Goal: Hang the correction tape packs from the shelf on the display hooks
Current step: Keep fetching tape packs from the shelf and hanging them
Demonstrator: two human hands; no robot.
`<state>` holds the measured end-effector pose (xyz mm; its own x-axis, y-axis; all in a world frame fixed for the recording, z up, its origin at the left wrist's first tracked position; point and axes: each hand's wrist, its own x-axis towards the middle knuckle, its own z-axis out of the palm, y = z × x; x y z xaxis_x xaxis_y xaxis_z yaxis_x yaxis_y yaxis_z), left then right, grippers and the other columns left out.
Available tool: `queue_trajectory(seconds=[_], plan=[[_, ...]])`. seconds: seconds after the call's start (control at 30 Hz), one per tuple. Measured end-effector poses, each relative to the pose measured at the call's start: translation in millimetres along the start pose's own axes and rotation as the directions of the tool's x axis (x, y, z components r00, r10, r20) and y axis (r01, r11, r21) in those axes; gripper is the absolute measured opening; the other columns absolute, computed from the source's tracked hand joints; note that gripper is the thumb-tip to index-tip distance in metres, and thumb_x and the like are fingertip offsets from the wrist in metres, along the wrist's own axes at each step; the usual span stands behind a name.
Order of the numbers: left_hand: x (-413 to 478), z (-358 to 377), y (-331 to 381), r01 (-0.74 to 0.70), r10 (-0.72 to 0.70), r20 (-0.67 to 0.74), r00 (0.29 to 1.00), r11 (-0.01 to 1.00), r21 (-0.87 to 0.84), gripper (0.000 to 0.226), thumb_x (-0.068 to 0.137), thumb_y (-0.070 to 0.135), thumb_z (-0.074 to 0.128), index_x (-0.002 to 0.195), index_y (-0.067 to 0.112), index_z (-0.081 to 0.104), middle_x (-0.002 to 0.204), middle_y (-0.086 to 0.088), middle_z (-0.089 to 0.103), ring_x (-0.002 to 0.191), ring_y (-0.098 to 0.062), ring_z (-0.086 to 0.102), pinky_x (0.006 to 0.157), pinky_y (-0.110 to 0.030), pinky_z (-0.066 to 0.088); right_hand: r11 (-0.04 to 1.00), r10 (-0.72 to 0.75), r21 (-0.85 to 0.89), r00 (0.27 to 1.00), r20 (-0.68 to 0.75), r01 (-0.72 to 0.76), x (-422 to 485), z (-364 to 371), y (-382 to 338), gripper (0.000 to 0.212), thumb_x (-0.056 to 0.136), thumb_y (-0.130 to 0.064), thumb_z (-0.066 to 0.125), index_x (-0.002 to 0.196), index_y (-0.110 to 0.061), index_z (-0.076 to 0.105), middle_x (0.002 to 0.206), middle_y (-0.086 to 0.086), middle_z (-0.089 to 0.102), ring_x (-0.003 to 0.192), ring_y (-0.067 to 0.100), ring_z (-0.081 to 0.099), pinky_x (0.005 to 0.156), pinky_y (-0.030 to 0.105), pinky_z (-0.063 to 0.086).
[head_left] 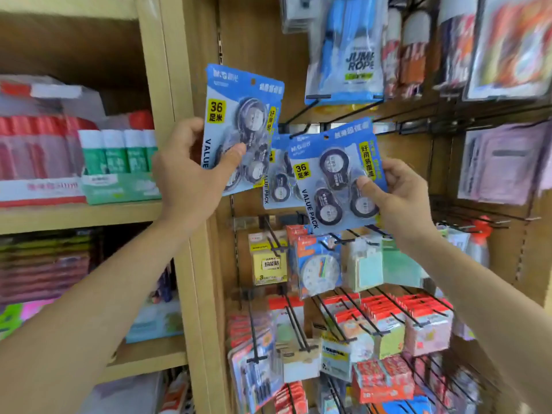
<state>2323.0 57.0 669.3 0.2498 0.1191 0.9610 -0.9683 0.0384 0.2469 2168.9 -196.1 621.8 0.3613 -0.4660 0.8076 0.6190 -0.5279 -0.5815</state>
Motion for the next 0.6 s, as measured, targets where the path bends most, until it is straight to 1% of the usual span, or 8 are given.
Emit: queue_trajectory(seconds=[0.07, 0.13, 0.23, 0.3, 0.37, 0.43, 0.5, 0.6], plan=[[0.6, 5.3, -4.4, -0.062, 0.065, -0.027, 0.998, 0.995, 0.075, 0.032, 0.081, 0.037, 0.082, 0.102, 0.02, 0.065, 0.084, 0.021, 0.066, 0.073, -0.004, 0.067, 0.065, -0.038, 0.057, 0.998, -0.006, -0.055, 0.998, 0.056, 0.009, 6.7, 4.5, 1.5, 0.019, 0.09, -0.005, 0.071, 0.1, -0.02, 0.067, 0.096, 0.0, 0.075, 0.084, 0.014, 0.07, 0.078, 0.034, 0.058], [-4.8, 8.2, -8.5, -0.163, 0.17, -0.032, 0.985, 0.972, 0.168, 0.035, 0.084, 0.04, 0.081, 0.106, 0.017, 0.067, 0.085, 0.017, 0.067, 0.071, -0.012, 0.068, 0.061, -0.038, 0.056, 0.997, -0.006, -0.074, 0.995, 0.098, 0.013, 10.7, 9.5, 4.3, 0.017, 0.09, -0.004, 0.07, 0.102, -0.016, 0.067, 0.091, -0.006, 0.076, 0.082, 0.012, 0.07, 0.074, 0.03, 0.058], [-9.7, 7.6, -15.5, -0.277, 0.292, -0.021, 0.956, 0.927, 0.251, 0.032, 0.085, 0.041, 0.08, 0.106, 0.026, 0.062, 0.079, 0.005, 0.073, 0.065, -0.022, 0.068, 0.055, -0.04, 0.053, 0.998, 0.0, -0.068, 0.994, 0.107, 0.007, 15.3, 17.5, 8.4, 0.018, 0.09, -0.004, 0.07, 0.105, -0.014, 0.066, 0.09, -0.011, 0.076, 0.082, 0.009, 0.071, 0.072, 0.024, 0.057], [-8.9, 6.5, -17.9, -0.301, 0.315, -0.007, 0.949, 0.913, 0.274, 0.032, 0.084, 0.038, 0.081, 0.106, 0.025, 0.063, 0.078, 0.002, 0.073, 0.063, -0.022, 0.067, 0.054, -0.038, 0.051, 0.998, 0.004, -0.055, 0.996, 0.089, 0.001, 18.4, 22.6, 9.8, 0.018, 0.09, -0.006, 0.07, 0.104, -0.017, 0.067, 0.091, -0.008, 0.076, 0.082, 0.011, 0.071, 0.073, 0.027, 0.058], [-9.0, 6.3, -17.4, -0.297, 0.311, -0.001, 0.95, 0.908, 0.297, 0.032, 0.084, 0.036, 0.082, 0.105, 0.017, 0.067, 0.079, 0.003, 0.073, 0.062, -0.014, 0.063, 0.055, -0.029, 0.045, 1.0, 0.015, -0.015, 0.998, 0.054, -0.014, 21.7, 27.2, 10.2, 0.017, 0.091, -0.006, 0.07, 0.104, -0.017, 0.067, 0.095, -0.002, 0.076, 0.084, 0.015, 0.071, 0.076, 0.031, 0.058], [-9.0, 6.3, -17.3, -0.281, 0.299, -0.015, 0.954, 0.912, 0.299, 0.032, 0.084, 0.034, 0.082, 0.105, 0.013, 0.069, 0.081, 0.003, 0.073, 0.064, -0.01, 0.06, 0.057, -0.024, 0.04, 0.999, 0.036, 0.027, 0.999, 0.018, -0.036, 24.4, 31.4, 10.2, 0.015, 0.091, -0.007, 0.069, 0.105, -0.012, 0.067, 0.1, 0.009, 0.075, 0.085, 0.02, 0.071, 0.078, 0.036, 0.059], [-9.0, 6.1, -19.2, -0.276, 0.296, -0.027, 0.955, 0.918, 0.284, 0.033, 0.085, 0.036, 0.081, 0.105, 0.012, 0.069, 0.084, 0.0, 0.074, 0.066, -0.016, 0.064, 0.057, -0.031, 0.047, 0.997, 0.057, 0.05, 0.998, 0.001, -0.057, 25.3, 34.3, 11.3, 0.016, 0.091, -0.009, 0.069, 0.107, -0.007, 0.067, 0.103, 0.017, 0.074, 0.088, 0.026, 0.07, 0.08, 0.043, 0.06], [-9.5, 6.2, -22.9, -0.295, 0.316, -0.022, 0.949, 0.909, 0.295, 0.035, 0.087, 0.038, 0.079, 0.105, 0.01, 0.07, 0.085, -0.002, 0.075, 0.067, -0.021, 0.068, 0.055, -0.039, 0.051, 0.992, 0.099, 0.076, 0.995, -0.009, -0.098, 26.7, 35.9, 14.1, 0.014, 0.093, -0.011, 0.068, 0.107, -0.007, 0.067, 0.106, 0.018, 0.073, 0.093, 0.031, 0.071, 0.081, 0.046, 0.06]])
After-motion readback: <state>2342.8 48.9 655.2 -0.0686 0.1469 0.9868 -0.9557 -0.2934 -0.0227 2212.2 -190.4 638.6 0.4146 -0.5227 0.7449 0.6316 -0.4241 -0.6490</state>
